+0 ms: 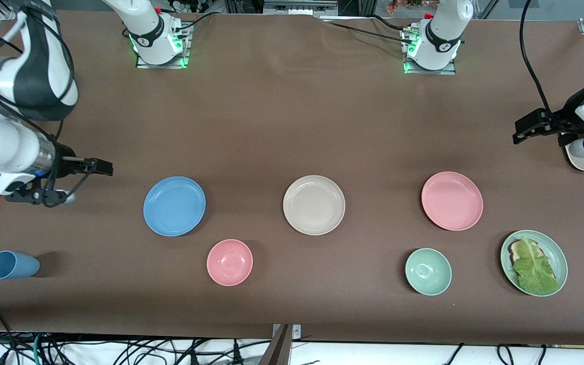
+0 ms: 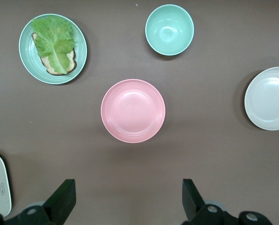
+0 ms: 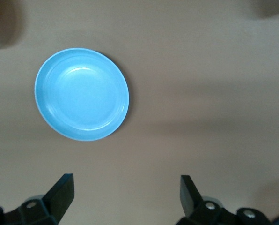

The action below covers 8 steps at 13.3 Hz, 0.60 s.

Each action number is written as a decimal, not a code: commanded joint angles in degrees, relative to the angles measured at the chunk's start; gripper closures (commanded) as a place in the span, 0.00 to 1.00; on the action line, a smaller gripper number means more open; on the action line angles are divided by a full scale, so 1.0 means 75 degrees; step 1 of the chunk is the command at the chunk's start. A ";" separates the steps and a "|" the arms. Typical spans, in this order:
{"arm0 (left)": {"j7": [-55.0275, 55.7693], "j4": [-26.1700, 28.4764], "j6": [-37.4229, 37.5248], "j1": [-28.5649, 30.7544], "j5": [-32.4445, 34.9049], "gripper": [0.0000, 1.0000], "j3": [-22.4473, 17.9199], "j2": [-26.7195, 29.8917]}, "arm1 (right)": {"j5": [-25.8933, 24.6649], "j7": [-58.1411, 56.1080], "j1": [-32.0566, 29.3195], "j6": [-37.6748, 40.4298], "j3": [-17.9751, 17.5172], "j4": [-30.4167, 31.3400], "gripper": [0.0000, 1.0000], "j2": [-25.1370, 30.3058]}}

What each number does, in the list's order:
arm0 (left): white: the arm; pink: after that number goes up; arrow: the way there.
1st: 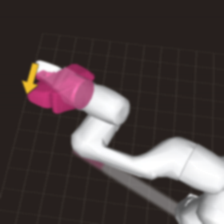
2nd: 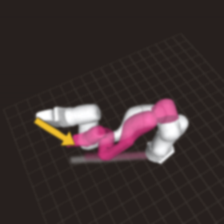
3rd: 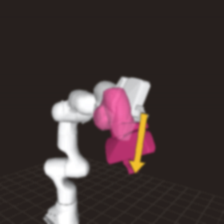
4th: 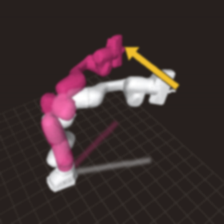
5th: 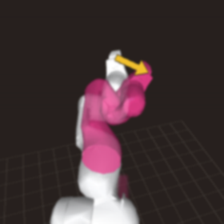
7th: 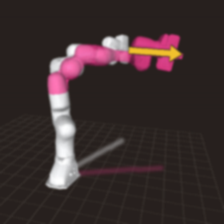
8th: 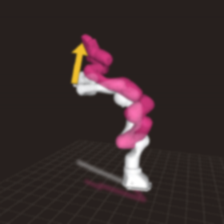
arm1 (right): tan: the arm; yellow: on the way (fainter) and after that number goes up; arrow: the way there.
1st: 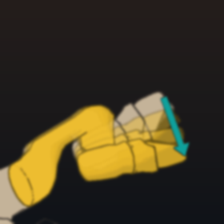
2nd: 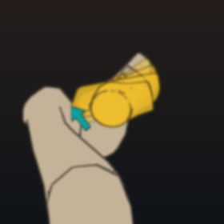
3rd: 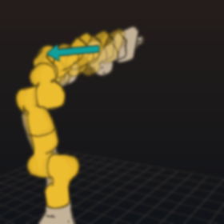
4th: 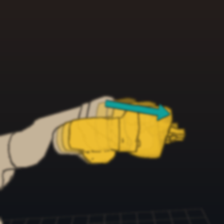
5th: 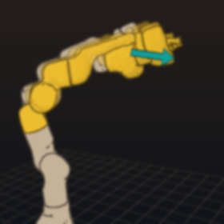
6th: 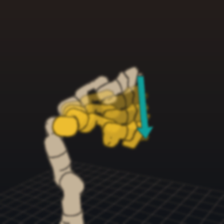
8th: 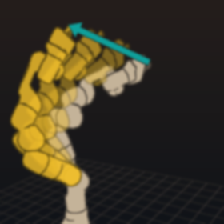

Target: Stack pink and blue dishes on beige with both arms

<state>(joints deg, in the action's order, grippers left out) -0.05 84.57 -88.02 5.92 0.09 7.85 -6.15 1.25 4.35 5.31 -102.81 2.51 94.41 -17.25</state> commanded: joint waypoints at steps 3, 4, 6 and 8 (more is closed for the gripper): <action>0.0112 0.0021 -0.0053 0.0043 -0.0118 0.00 0.0020 0.0094 | 0.0021 -0.0146 -0.0005 -0.0203 -0.0030 0.0198 0.00 0.0225; 0.0088 0.0021 -0.0053 0.0090 -0.0130 0.00 0.0020 0.0094 | 0.0009 -0.0159 -0.0005 -0.0017 -0.0030 0.0069 0.00 0.0295; 0.0088 0.0033 -0.0053 0.0090 -0.0118 0.00 0.0008 0.0094 | -0.0003 -0.0159 -0.0005 0.0848 -0.0030 -0.0398 0.00 0.0576; 0.0088 0.0022 -0.0053 0.0090 -0.0130 0.00 0.0020 0.0082 | 0.0009 -0.0159 -0.0005 0.1669 -0.0018 -0.1066 0.00 0.0706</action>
<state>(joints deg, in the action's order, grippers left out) 0.30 84.56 -88.07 6.14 0.09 7.70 -6.15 1.25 3.93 5.37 -95.55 2.51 90.32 -13.65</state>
